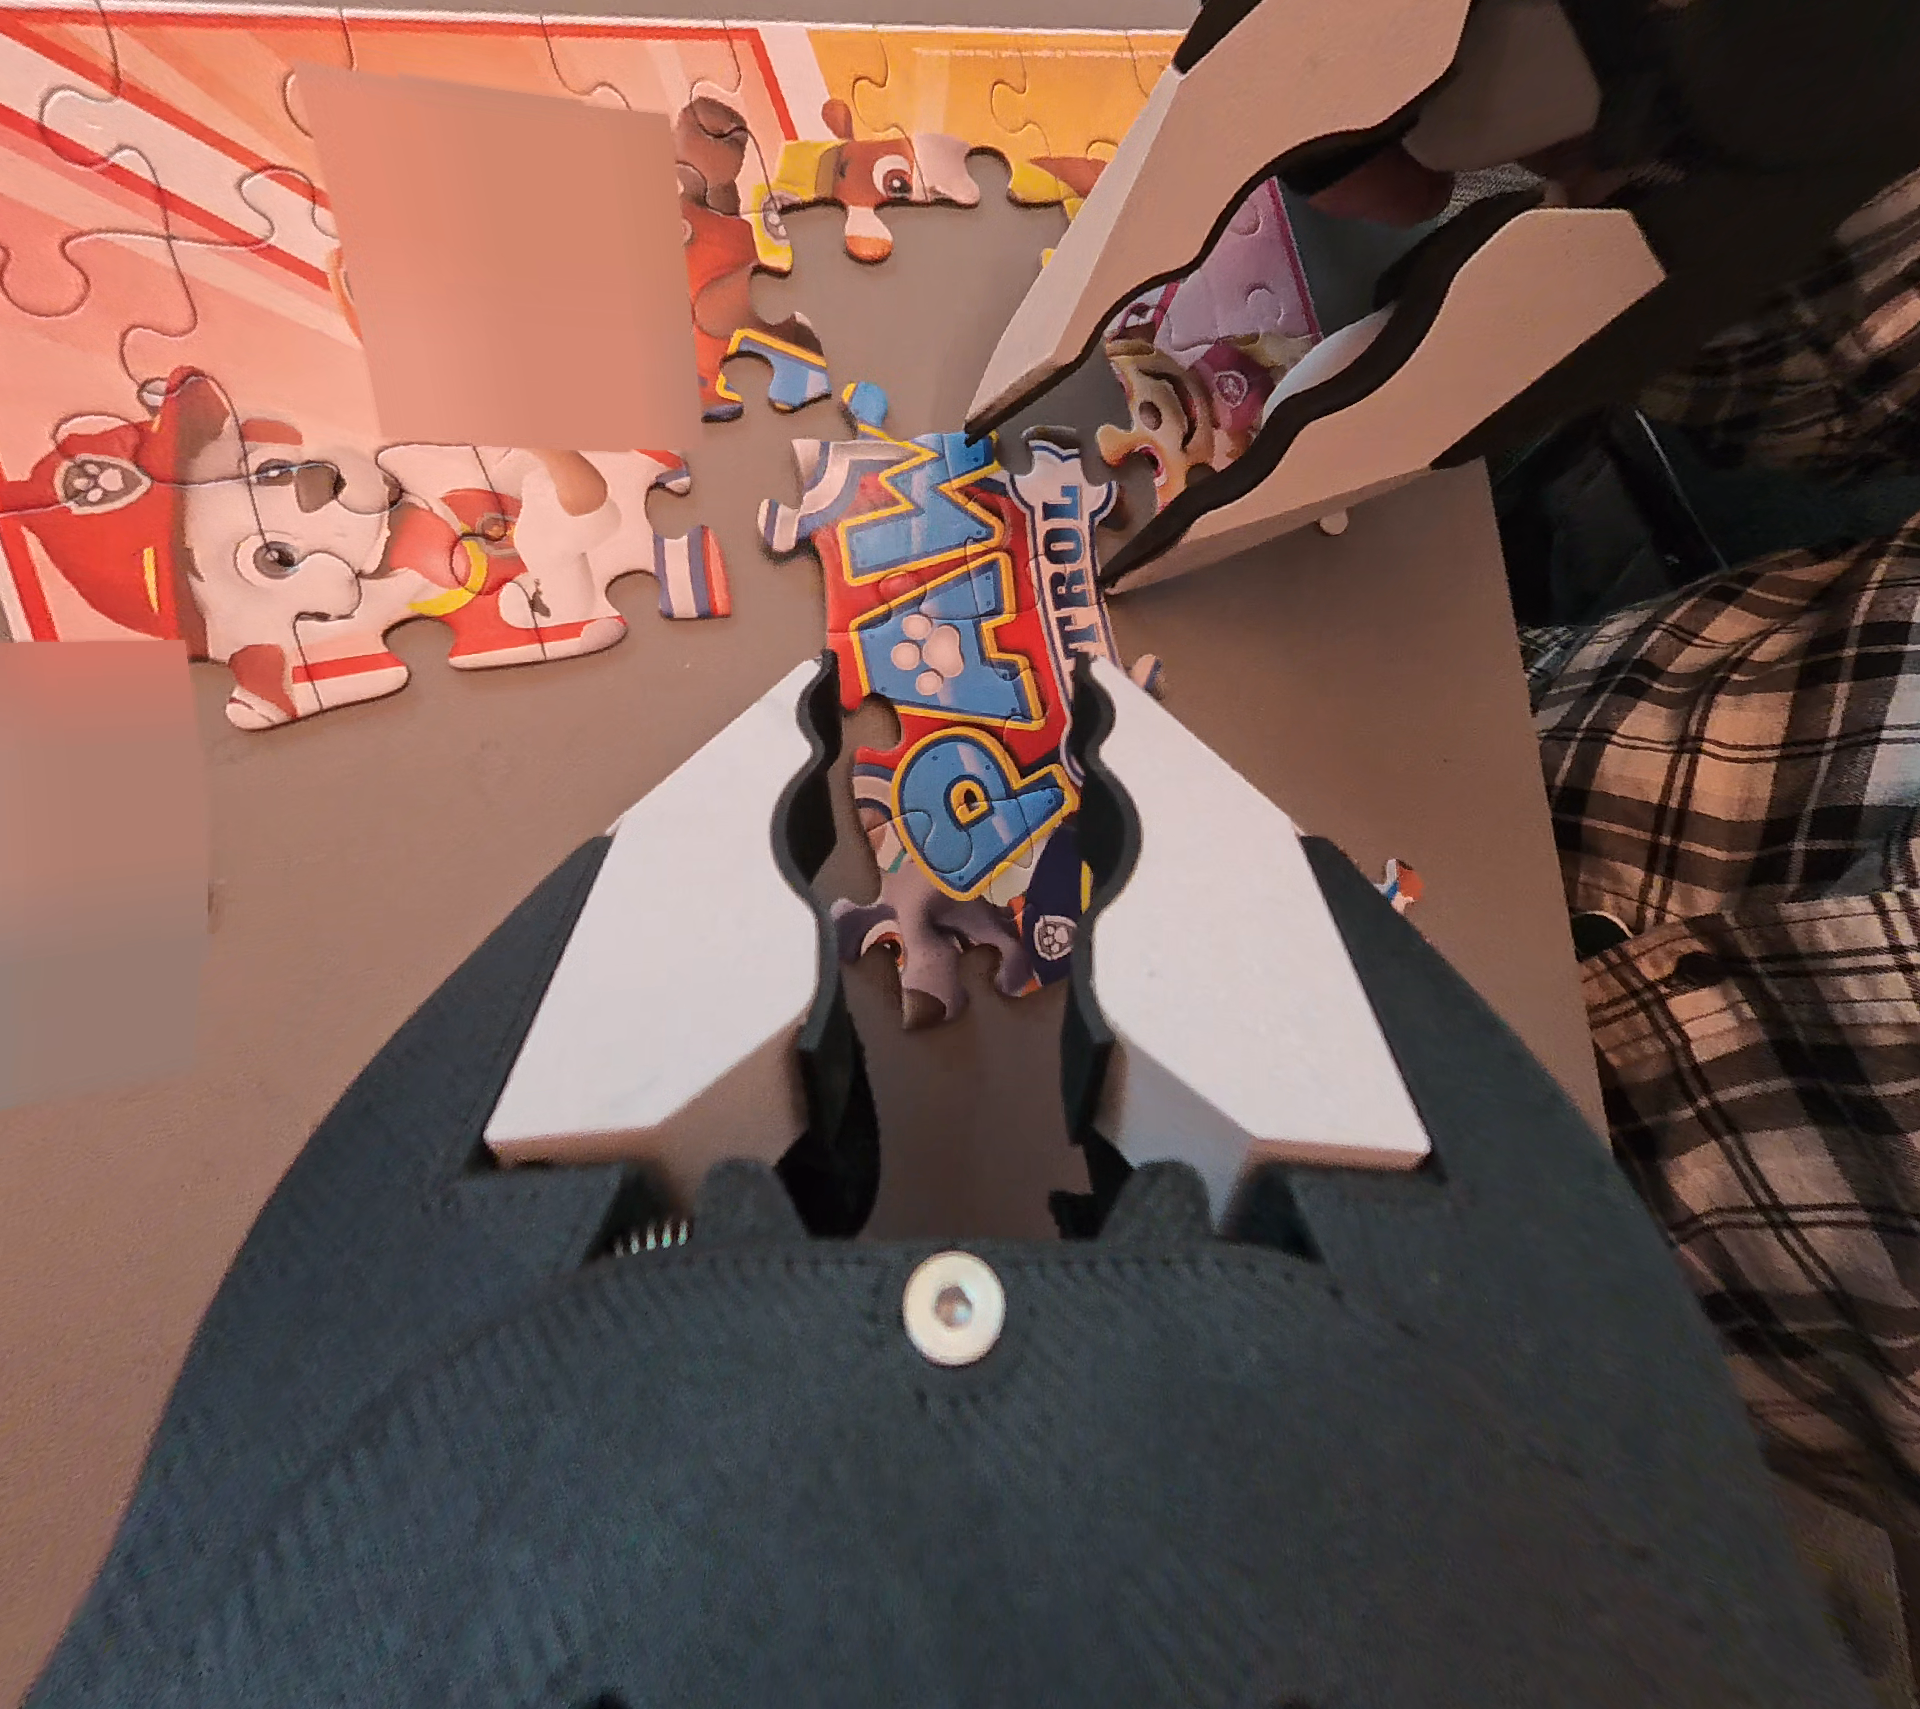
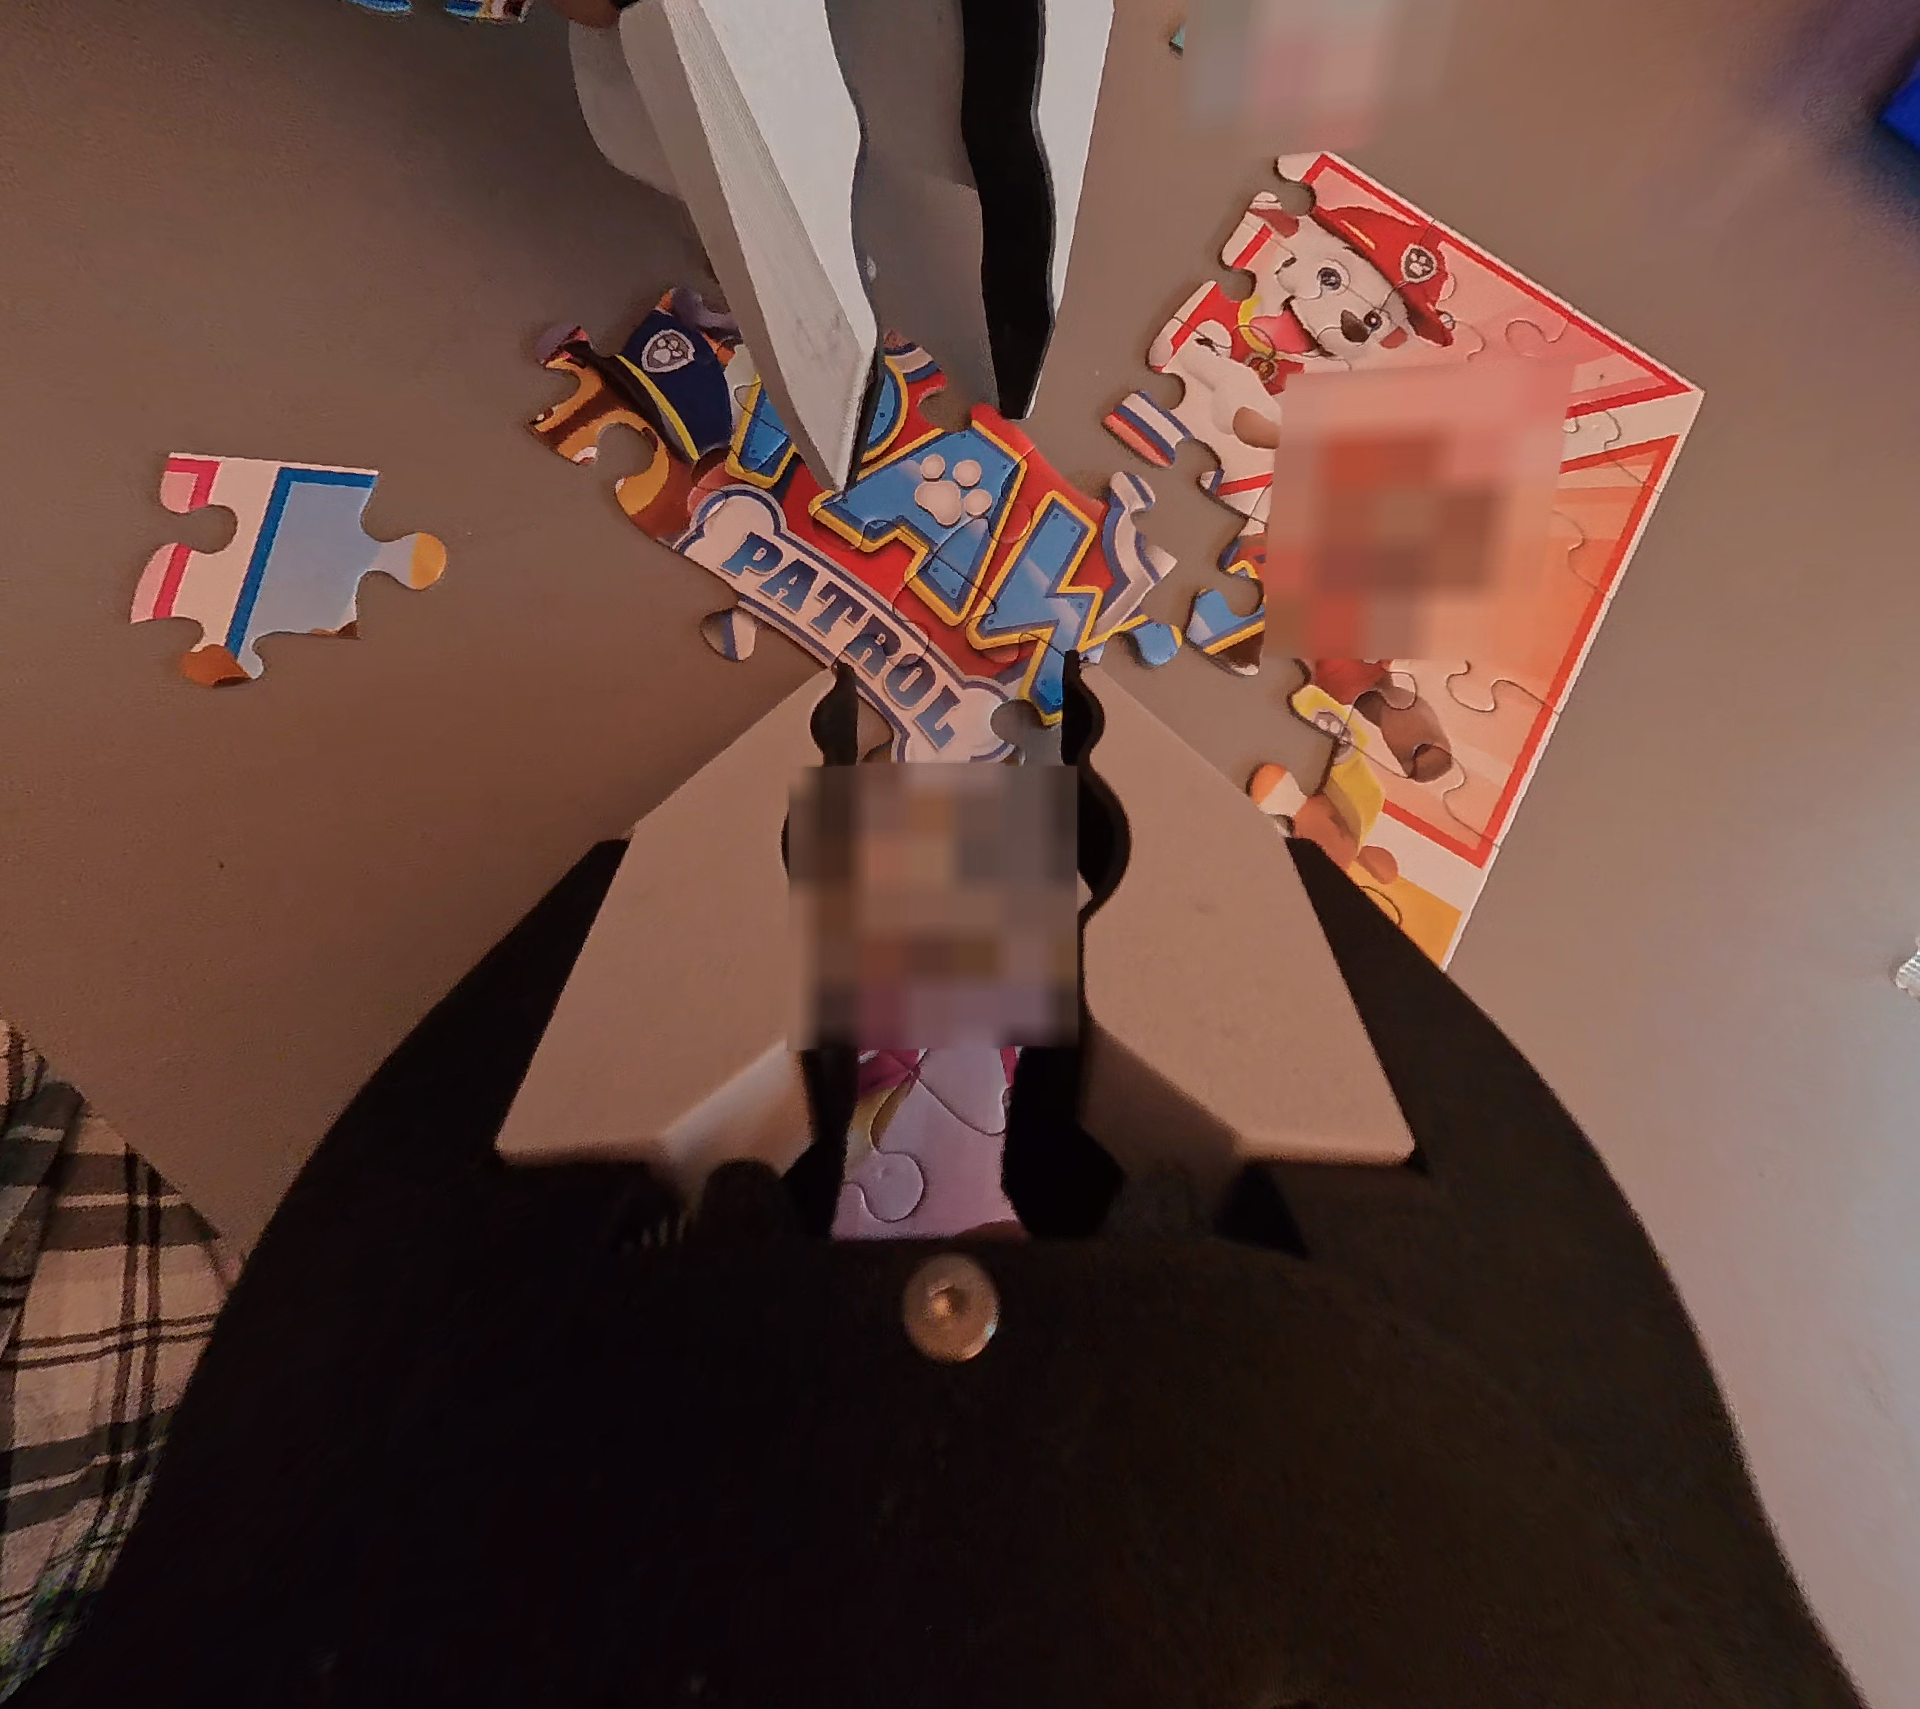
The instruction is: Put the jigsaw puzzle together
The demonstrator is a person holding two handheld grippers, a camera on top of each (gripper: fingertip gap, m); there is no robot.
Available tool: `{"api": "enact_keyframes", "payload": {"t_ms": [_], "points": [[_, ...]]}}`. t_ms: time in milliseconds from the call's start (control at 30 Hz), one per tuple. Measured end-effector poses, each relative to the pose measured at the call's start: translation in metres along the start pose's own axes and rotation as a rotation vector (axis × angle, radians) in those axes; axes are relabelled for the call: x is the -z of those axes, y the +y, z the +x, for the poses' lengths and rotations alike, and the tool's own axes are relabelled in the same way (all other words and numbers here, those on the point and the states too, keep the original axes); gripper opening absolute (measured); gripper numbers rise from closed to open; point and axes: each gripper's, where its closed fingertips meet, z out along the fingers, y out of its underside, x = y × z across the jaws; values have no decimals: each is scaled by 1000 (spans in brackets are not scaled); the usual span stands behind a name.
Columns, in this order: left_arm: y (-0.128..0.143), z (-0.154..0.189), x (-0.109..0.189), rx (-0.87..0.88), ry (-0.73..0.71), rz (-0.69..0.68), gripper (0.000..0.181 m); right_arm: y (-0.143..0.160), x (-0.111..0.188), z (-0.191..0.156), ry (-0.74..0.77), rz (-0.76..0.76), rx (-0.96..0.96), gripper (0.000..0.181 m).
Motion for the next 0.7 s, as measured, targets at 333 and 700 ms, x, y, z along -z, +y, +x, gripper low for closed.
{"api": "enact_keyframes", "payload": {"t_ms": [333,700], "points": [[-8,-3,6,-2,-23,46,42,-1,-1,6,32,3,13,35],[-4,-22,0,31,-66,-2,39,-6,-7,17,26,-27,4,33]]}}
